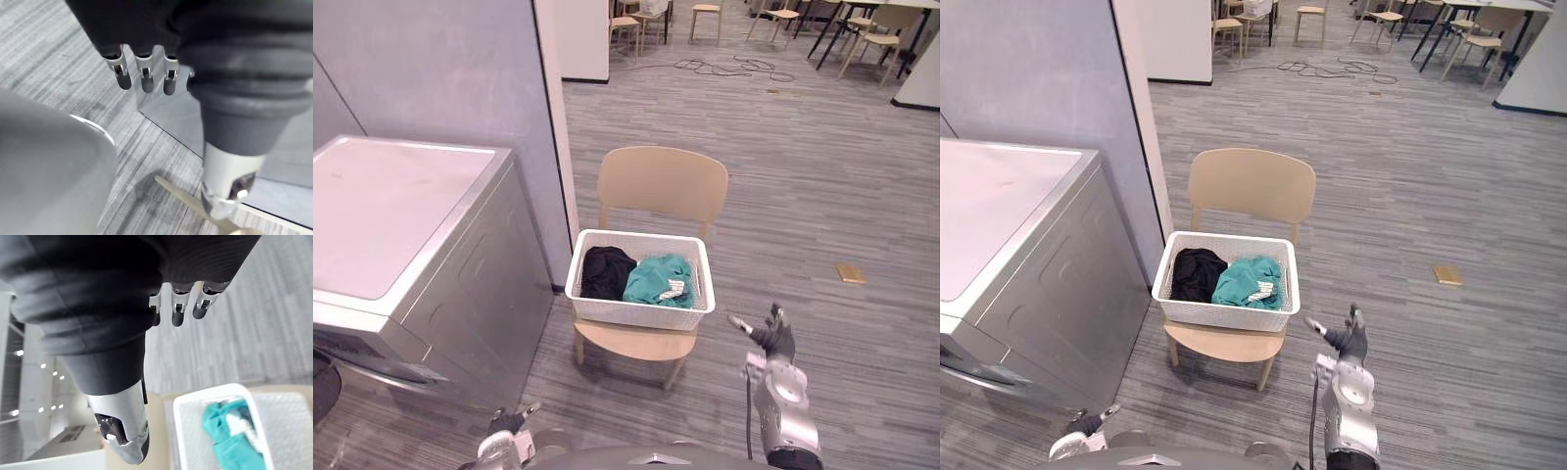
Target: Pick up the laundry basket with both hands and put the clothes into the washing machine.
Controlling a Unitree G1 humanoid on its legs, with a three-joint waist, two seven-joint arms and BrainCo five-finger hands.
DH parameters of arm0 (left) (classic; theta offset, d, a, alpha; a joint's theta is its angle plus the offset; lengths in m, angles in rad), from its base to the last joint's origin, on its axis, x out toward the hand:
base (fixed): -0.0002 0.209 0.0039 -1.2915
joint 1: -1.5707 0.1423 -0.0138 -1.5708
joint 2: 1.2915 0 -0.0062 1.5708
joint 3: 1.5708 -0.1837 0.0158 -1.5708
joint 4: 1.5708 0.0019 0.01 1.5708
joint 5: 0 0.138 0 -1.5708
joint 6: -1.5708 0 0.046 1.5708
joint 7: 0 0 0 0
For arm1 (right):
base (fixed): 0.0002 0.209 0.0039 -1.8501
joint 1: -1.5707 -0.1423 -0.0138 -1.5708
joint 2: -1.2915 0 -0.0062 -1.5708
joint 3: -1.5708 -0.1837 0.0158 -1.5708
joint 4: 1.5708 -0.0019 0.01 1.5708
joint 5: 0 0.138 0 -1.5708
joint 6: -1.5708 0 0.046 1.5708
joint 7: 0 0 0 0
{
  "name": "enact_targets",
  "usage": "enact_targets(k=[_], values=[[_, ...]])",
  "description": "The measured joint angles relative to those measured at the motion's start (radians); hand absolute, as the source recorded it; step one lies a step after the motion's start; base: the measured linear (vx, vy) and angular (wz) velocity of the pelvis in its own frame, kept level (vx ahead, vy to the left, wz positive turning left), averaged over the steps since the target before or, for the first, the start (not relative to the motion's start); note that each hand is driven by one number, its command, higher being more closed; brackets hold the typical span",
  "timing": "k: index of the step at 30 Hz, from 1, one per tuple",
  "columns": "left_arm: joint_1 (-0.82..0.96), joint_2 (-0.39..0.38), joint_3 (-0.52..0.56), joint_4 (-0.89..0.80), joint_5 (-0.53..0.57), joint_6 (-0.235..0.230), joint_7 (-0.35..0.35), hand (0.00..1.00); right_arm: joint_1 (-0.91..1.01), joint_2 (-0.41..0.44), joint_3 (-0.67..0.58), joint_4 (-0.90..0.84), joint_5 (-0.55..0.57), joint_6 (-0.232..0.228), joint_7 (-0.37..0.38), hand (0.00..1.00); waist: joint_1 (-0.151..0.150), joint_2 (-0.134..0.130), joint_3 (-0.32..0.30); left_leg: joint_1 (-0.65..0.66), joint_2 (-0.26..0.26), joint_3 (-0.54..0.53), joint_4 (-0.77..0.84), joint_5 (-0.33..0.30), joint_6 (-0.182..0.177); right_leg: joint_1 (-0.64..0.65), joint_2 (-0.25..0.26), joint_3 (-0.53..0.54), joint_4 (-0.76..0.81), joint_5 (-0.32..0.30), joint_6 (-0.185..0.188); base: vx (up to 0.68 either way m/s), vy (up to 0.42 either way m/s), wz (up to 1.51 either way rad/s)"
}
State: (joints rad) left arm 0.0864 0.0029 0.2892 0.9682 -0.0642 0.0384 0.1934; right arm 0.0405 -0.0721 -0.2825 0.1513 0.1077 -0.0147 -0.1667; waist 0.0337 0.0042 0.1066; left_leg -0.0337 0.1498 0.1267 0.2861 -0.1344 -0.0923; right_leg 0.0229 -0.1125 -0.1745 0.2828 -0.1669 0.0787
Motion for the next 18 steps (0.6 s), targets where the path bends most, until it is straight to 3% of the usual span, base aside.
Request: enact_targets(k=[5,8,11,13,16,18], values=[[-0.019,0.037,-0.058,0.026,0.048,0.000,0.002,0.00,-0.093,-0.029,0.140,-0.099,-0.078,-0.040,-0.010,0.00,0.002,0.002,0.005,-0.007,-0.050,-0.025,-0.010,0.013,0.017,0.028,-0.038,-0.020,-0.069,0.039,0.029,-0.05,0.111,0.17],[-0.019,0.052,-0.069,0.025,0.050,-0.001,-0.003,0.00,-0.121,-0.069,0.163,-0.096,-0.117,-0.047,0.022,0.00,0.023,0.001,0.011,-0.040,-0.063,-0.049,-0.011,0.022,0.028,0.020,-0.046,-0.038,-0.091,0.055,0.034,-0.10,0.058,0.21],[-0.006,0.070,-0.078,0.026,0.069,0.000,-0.012,0.00,-0.191,-0.166,0.191,-0.073,-0.145,-0.045,0.057,0.00,0.021,-0.003,0.037,-0.075,-0.074,-0.066,-0.022,0.043,0.038,0.001,-0.050,-0.056,-0.115,0.079,0.038,-0.08,0.034,0.14],[-0.004,0.082,-0.080,0.026,0.070,0.001,-0.026,0.00,-0.322,-0.267,0.245,0.018,-0.153,-0.038,0.068,0.00,0.022,-0.015,0.070,-0.119,-0.077,-0.074,-0.027,0.066,0.041,-0.043,-0.051,-0.057,-0.116,0.098,0.034,-0.10,0.037,0.05],[-0.027,0.097,-0.097,0.026,0.069,0.001,-0.026,0.00,-0.526,-0.354,0.323,0.169,-0.151,-0.033,0.077,0.00,0.029,-0.020,0.126,-0.165,-0.077,-0.075,-0.026,0.093,0.046,-0.094,-0.050,-0.056,-0.095,0.117,0.031,-0.13,0.026,0.00],[-0.070,0.097,-0.103,0.024,0.067,-0.002,-0.026,0.00,-0.717,-0.428,0.395,0.320,-0.151,-0.023,0.087,0.00,0.056,-0.017,0.192,-0.197,-0.078,-0.080,-0.027,0.116,0.050,-0.133,-0.052,-0.057,-0.074,0.127,0.026,-0.14,0.014,0.06]])
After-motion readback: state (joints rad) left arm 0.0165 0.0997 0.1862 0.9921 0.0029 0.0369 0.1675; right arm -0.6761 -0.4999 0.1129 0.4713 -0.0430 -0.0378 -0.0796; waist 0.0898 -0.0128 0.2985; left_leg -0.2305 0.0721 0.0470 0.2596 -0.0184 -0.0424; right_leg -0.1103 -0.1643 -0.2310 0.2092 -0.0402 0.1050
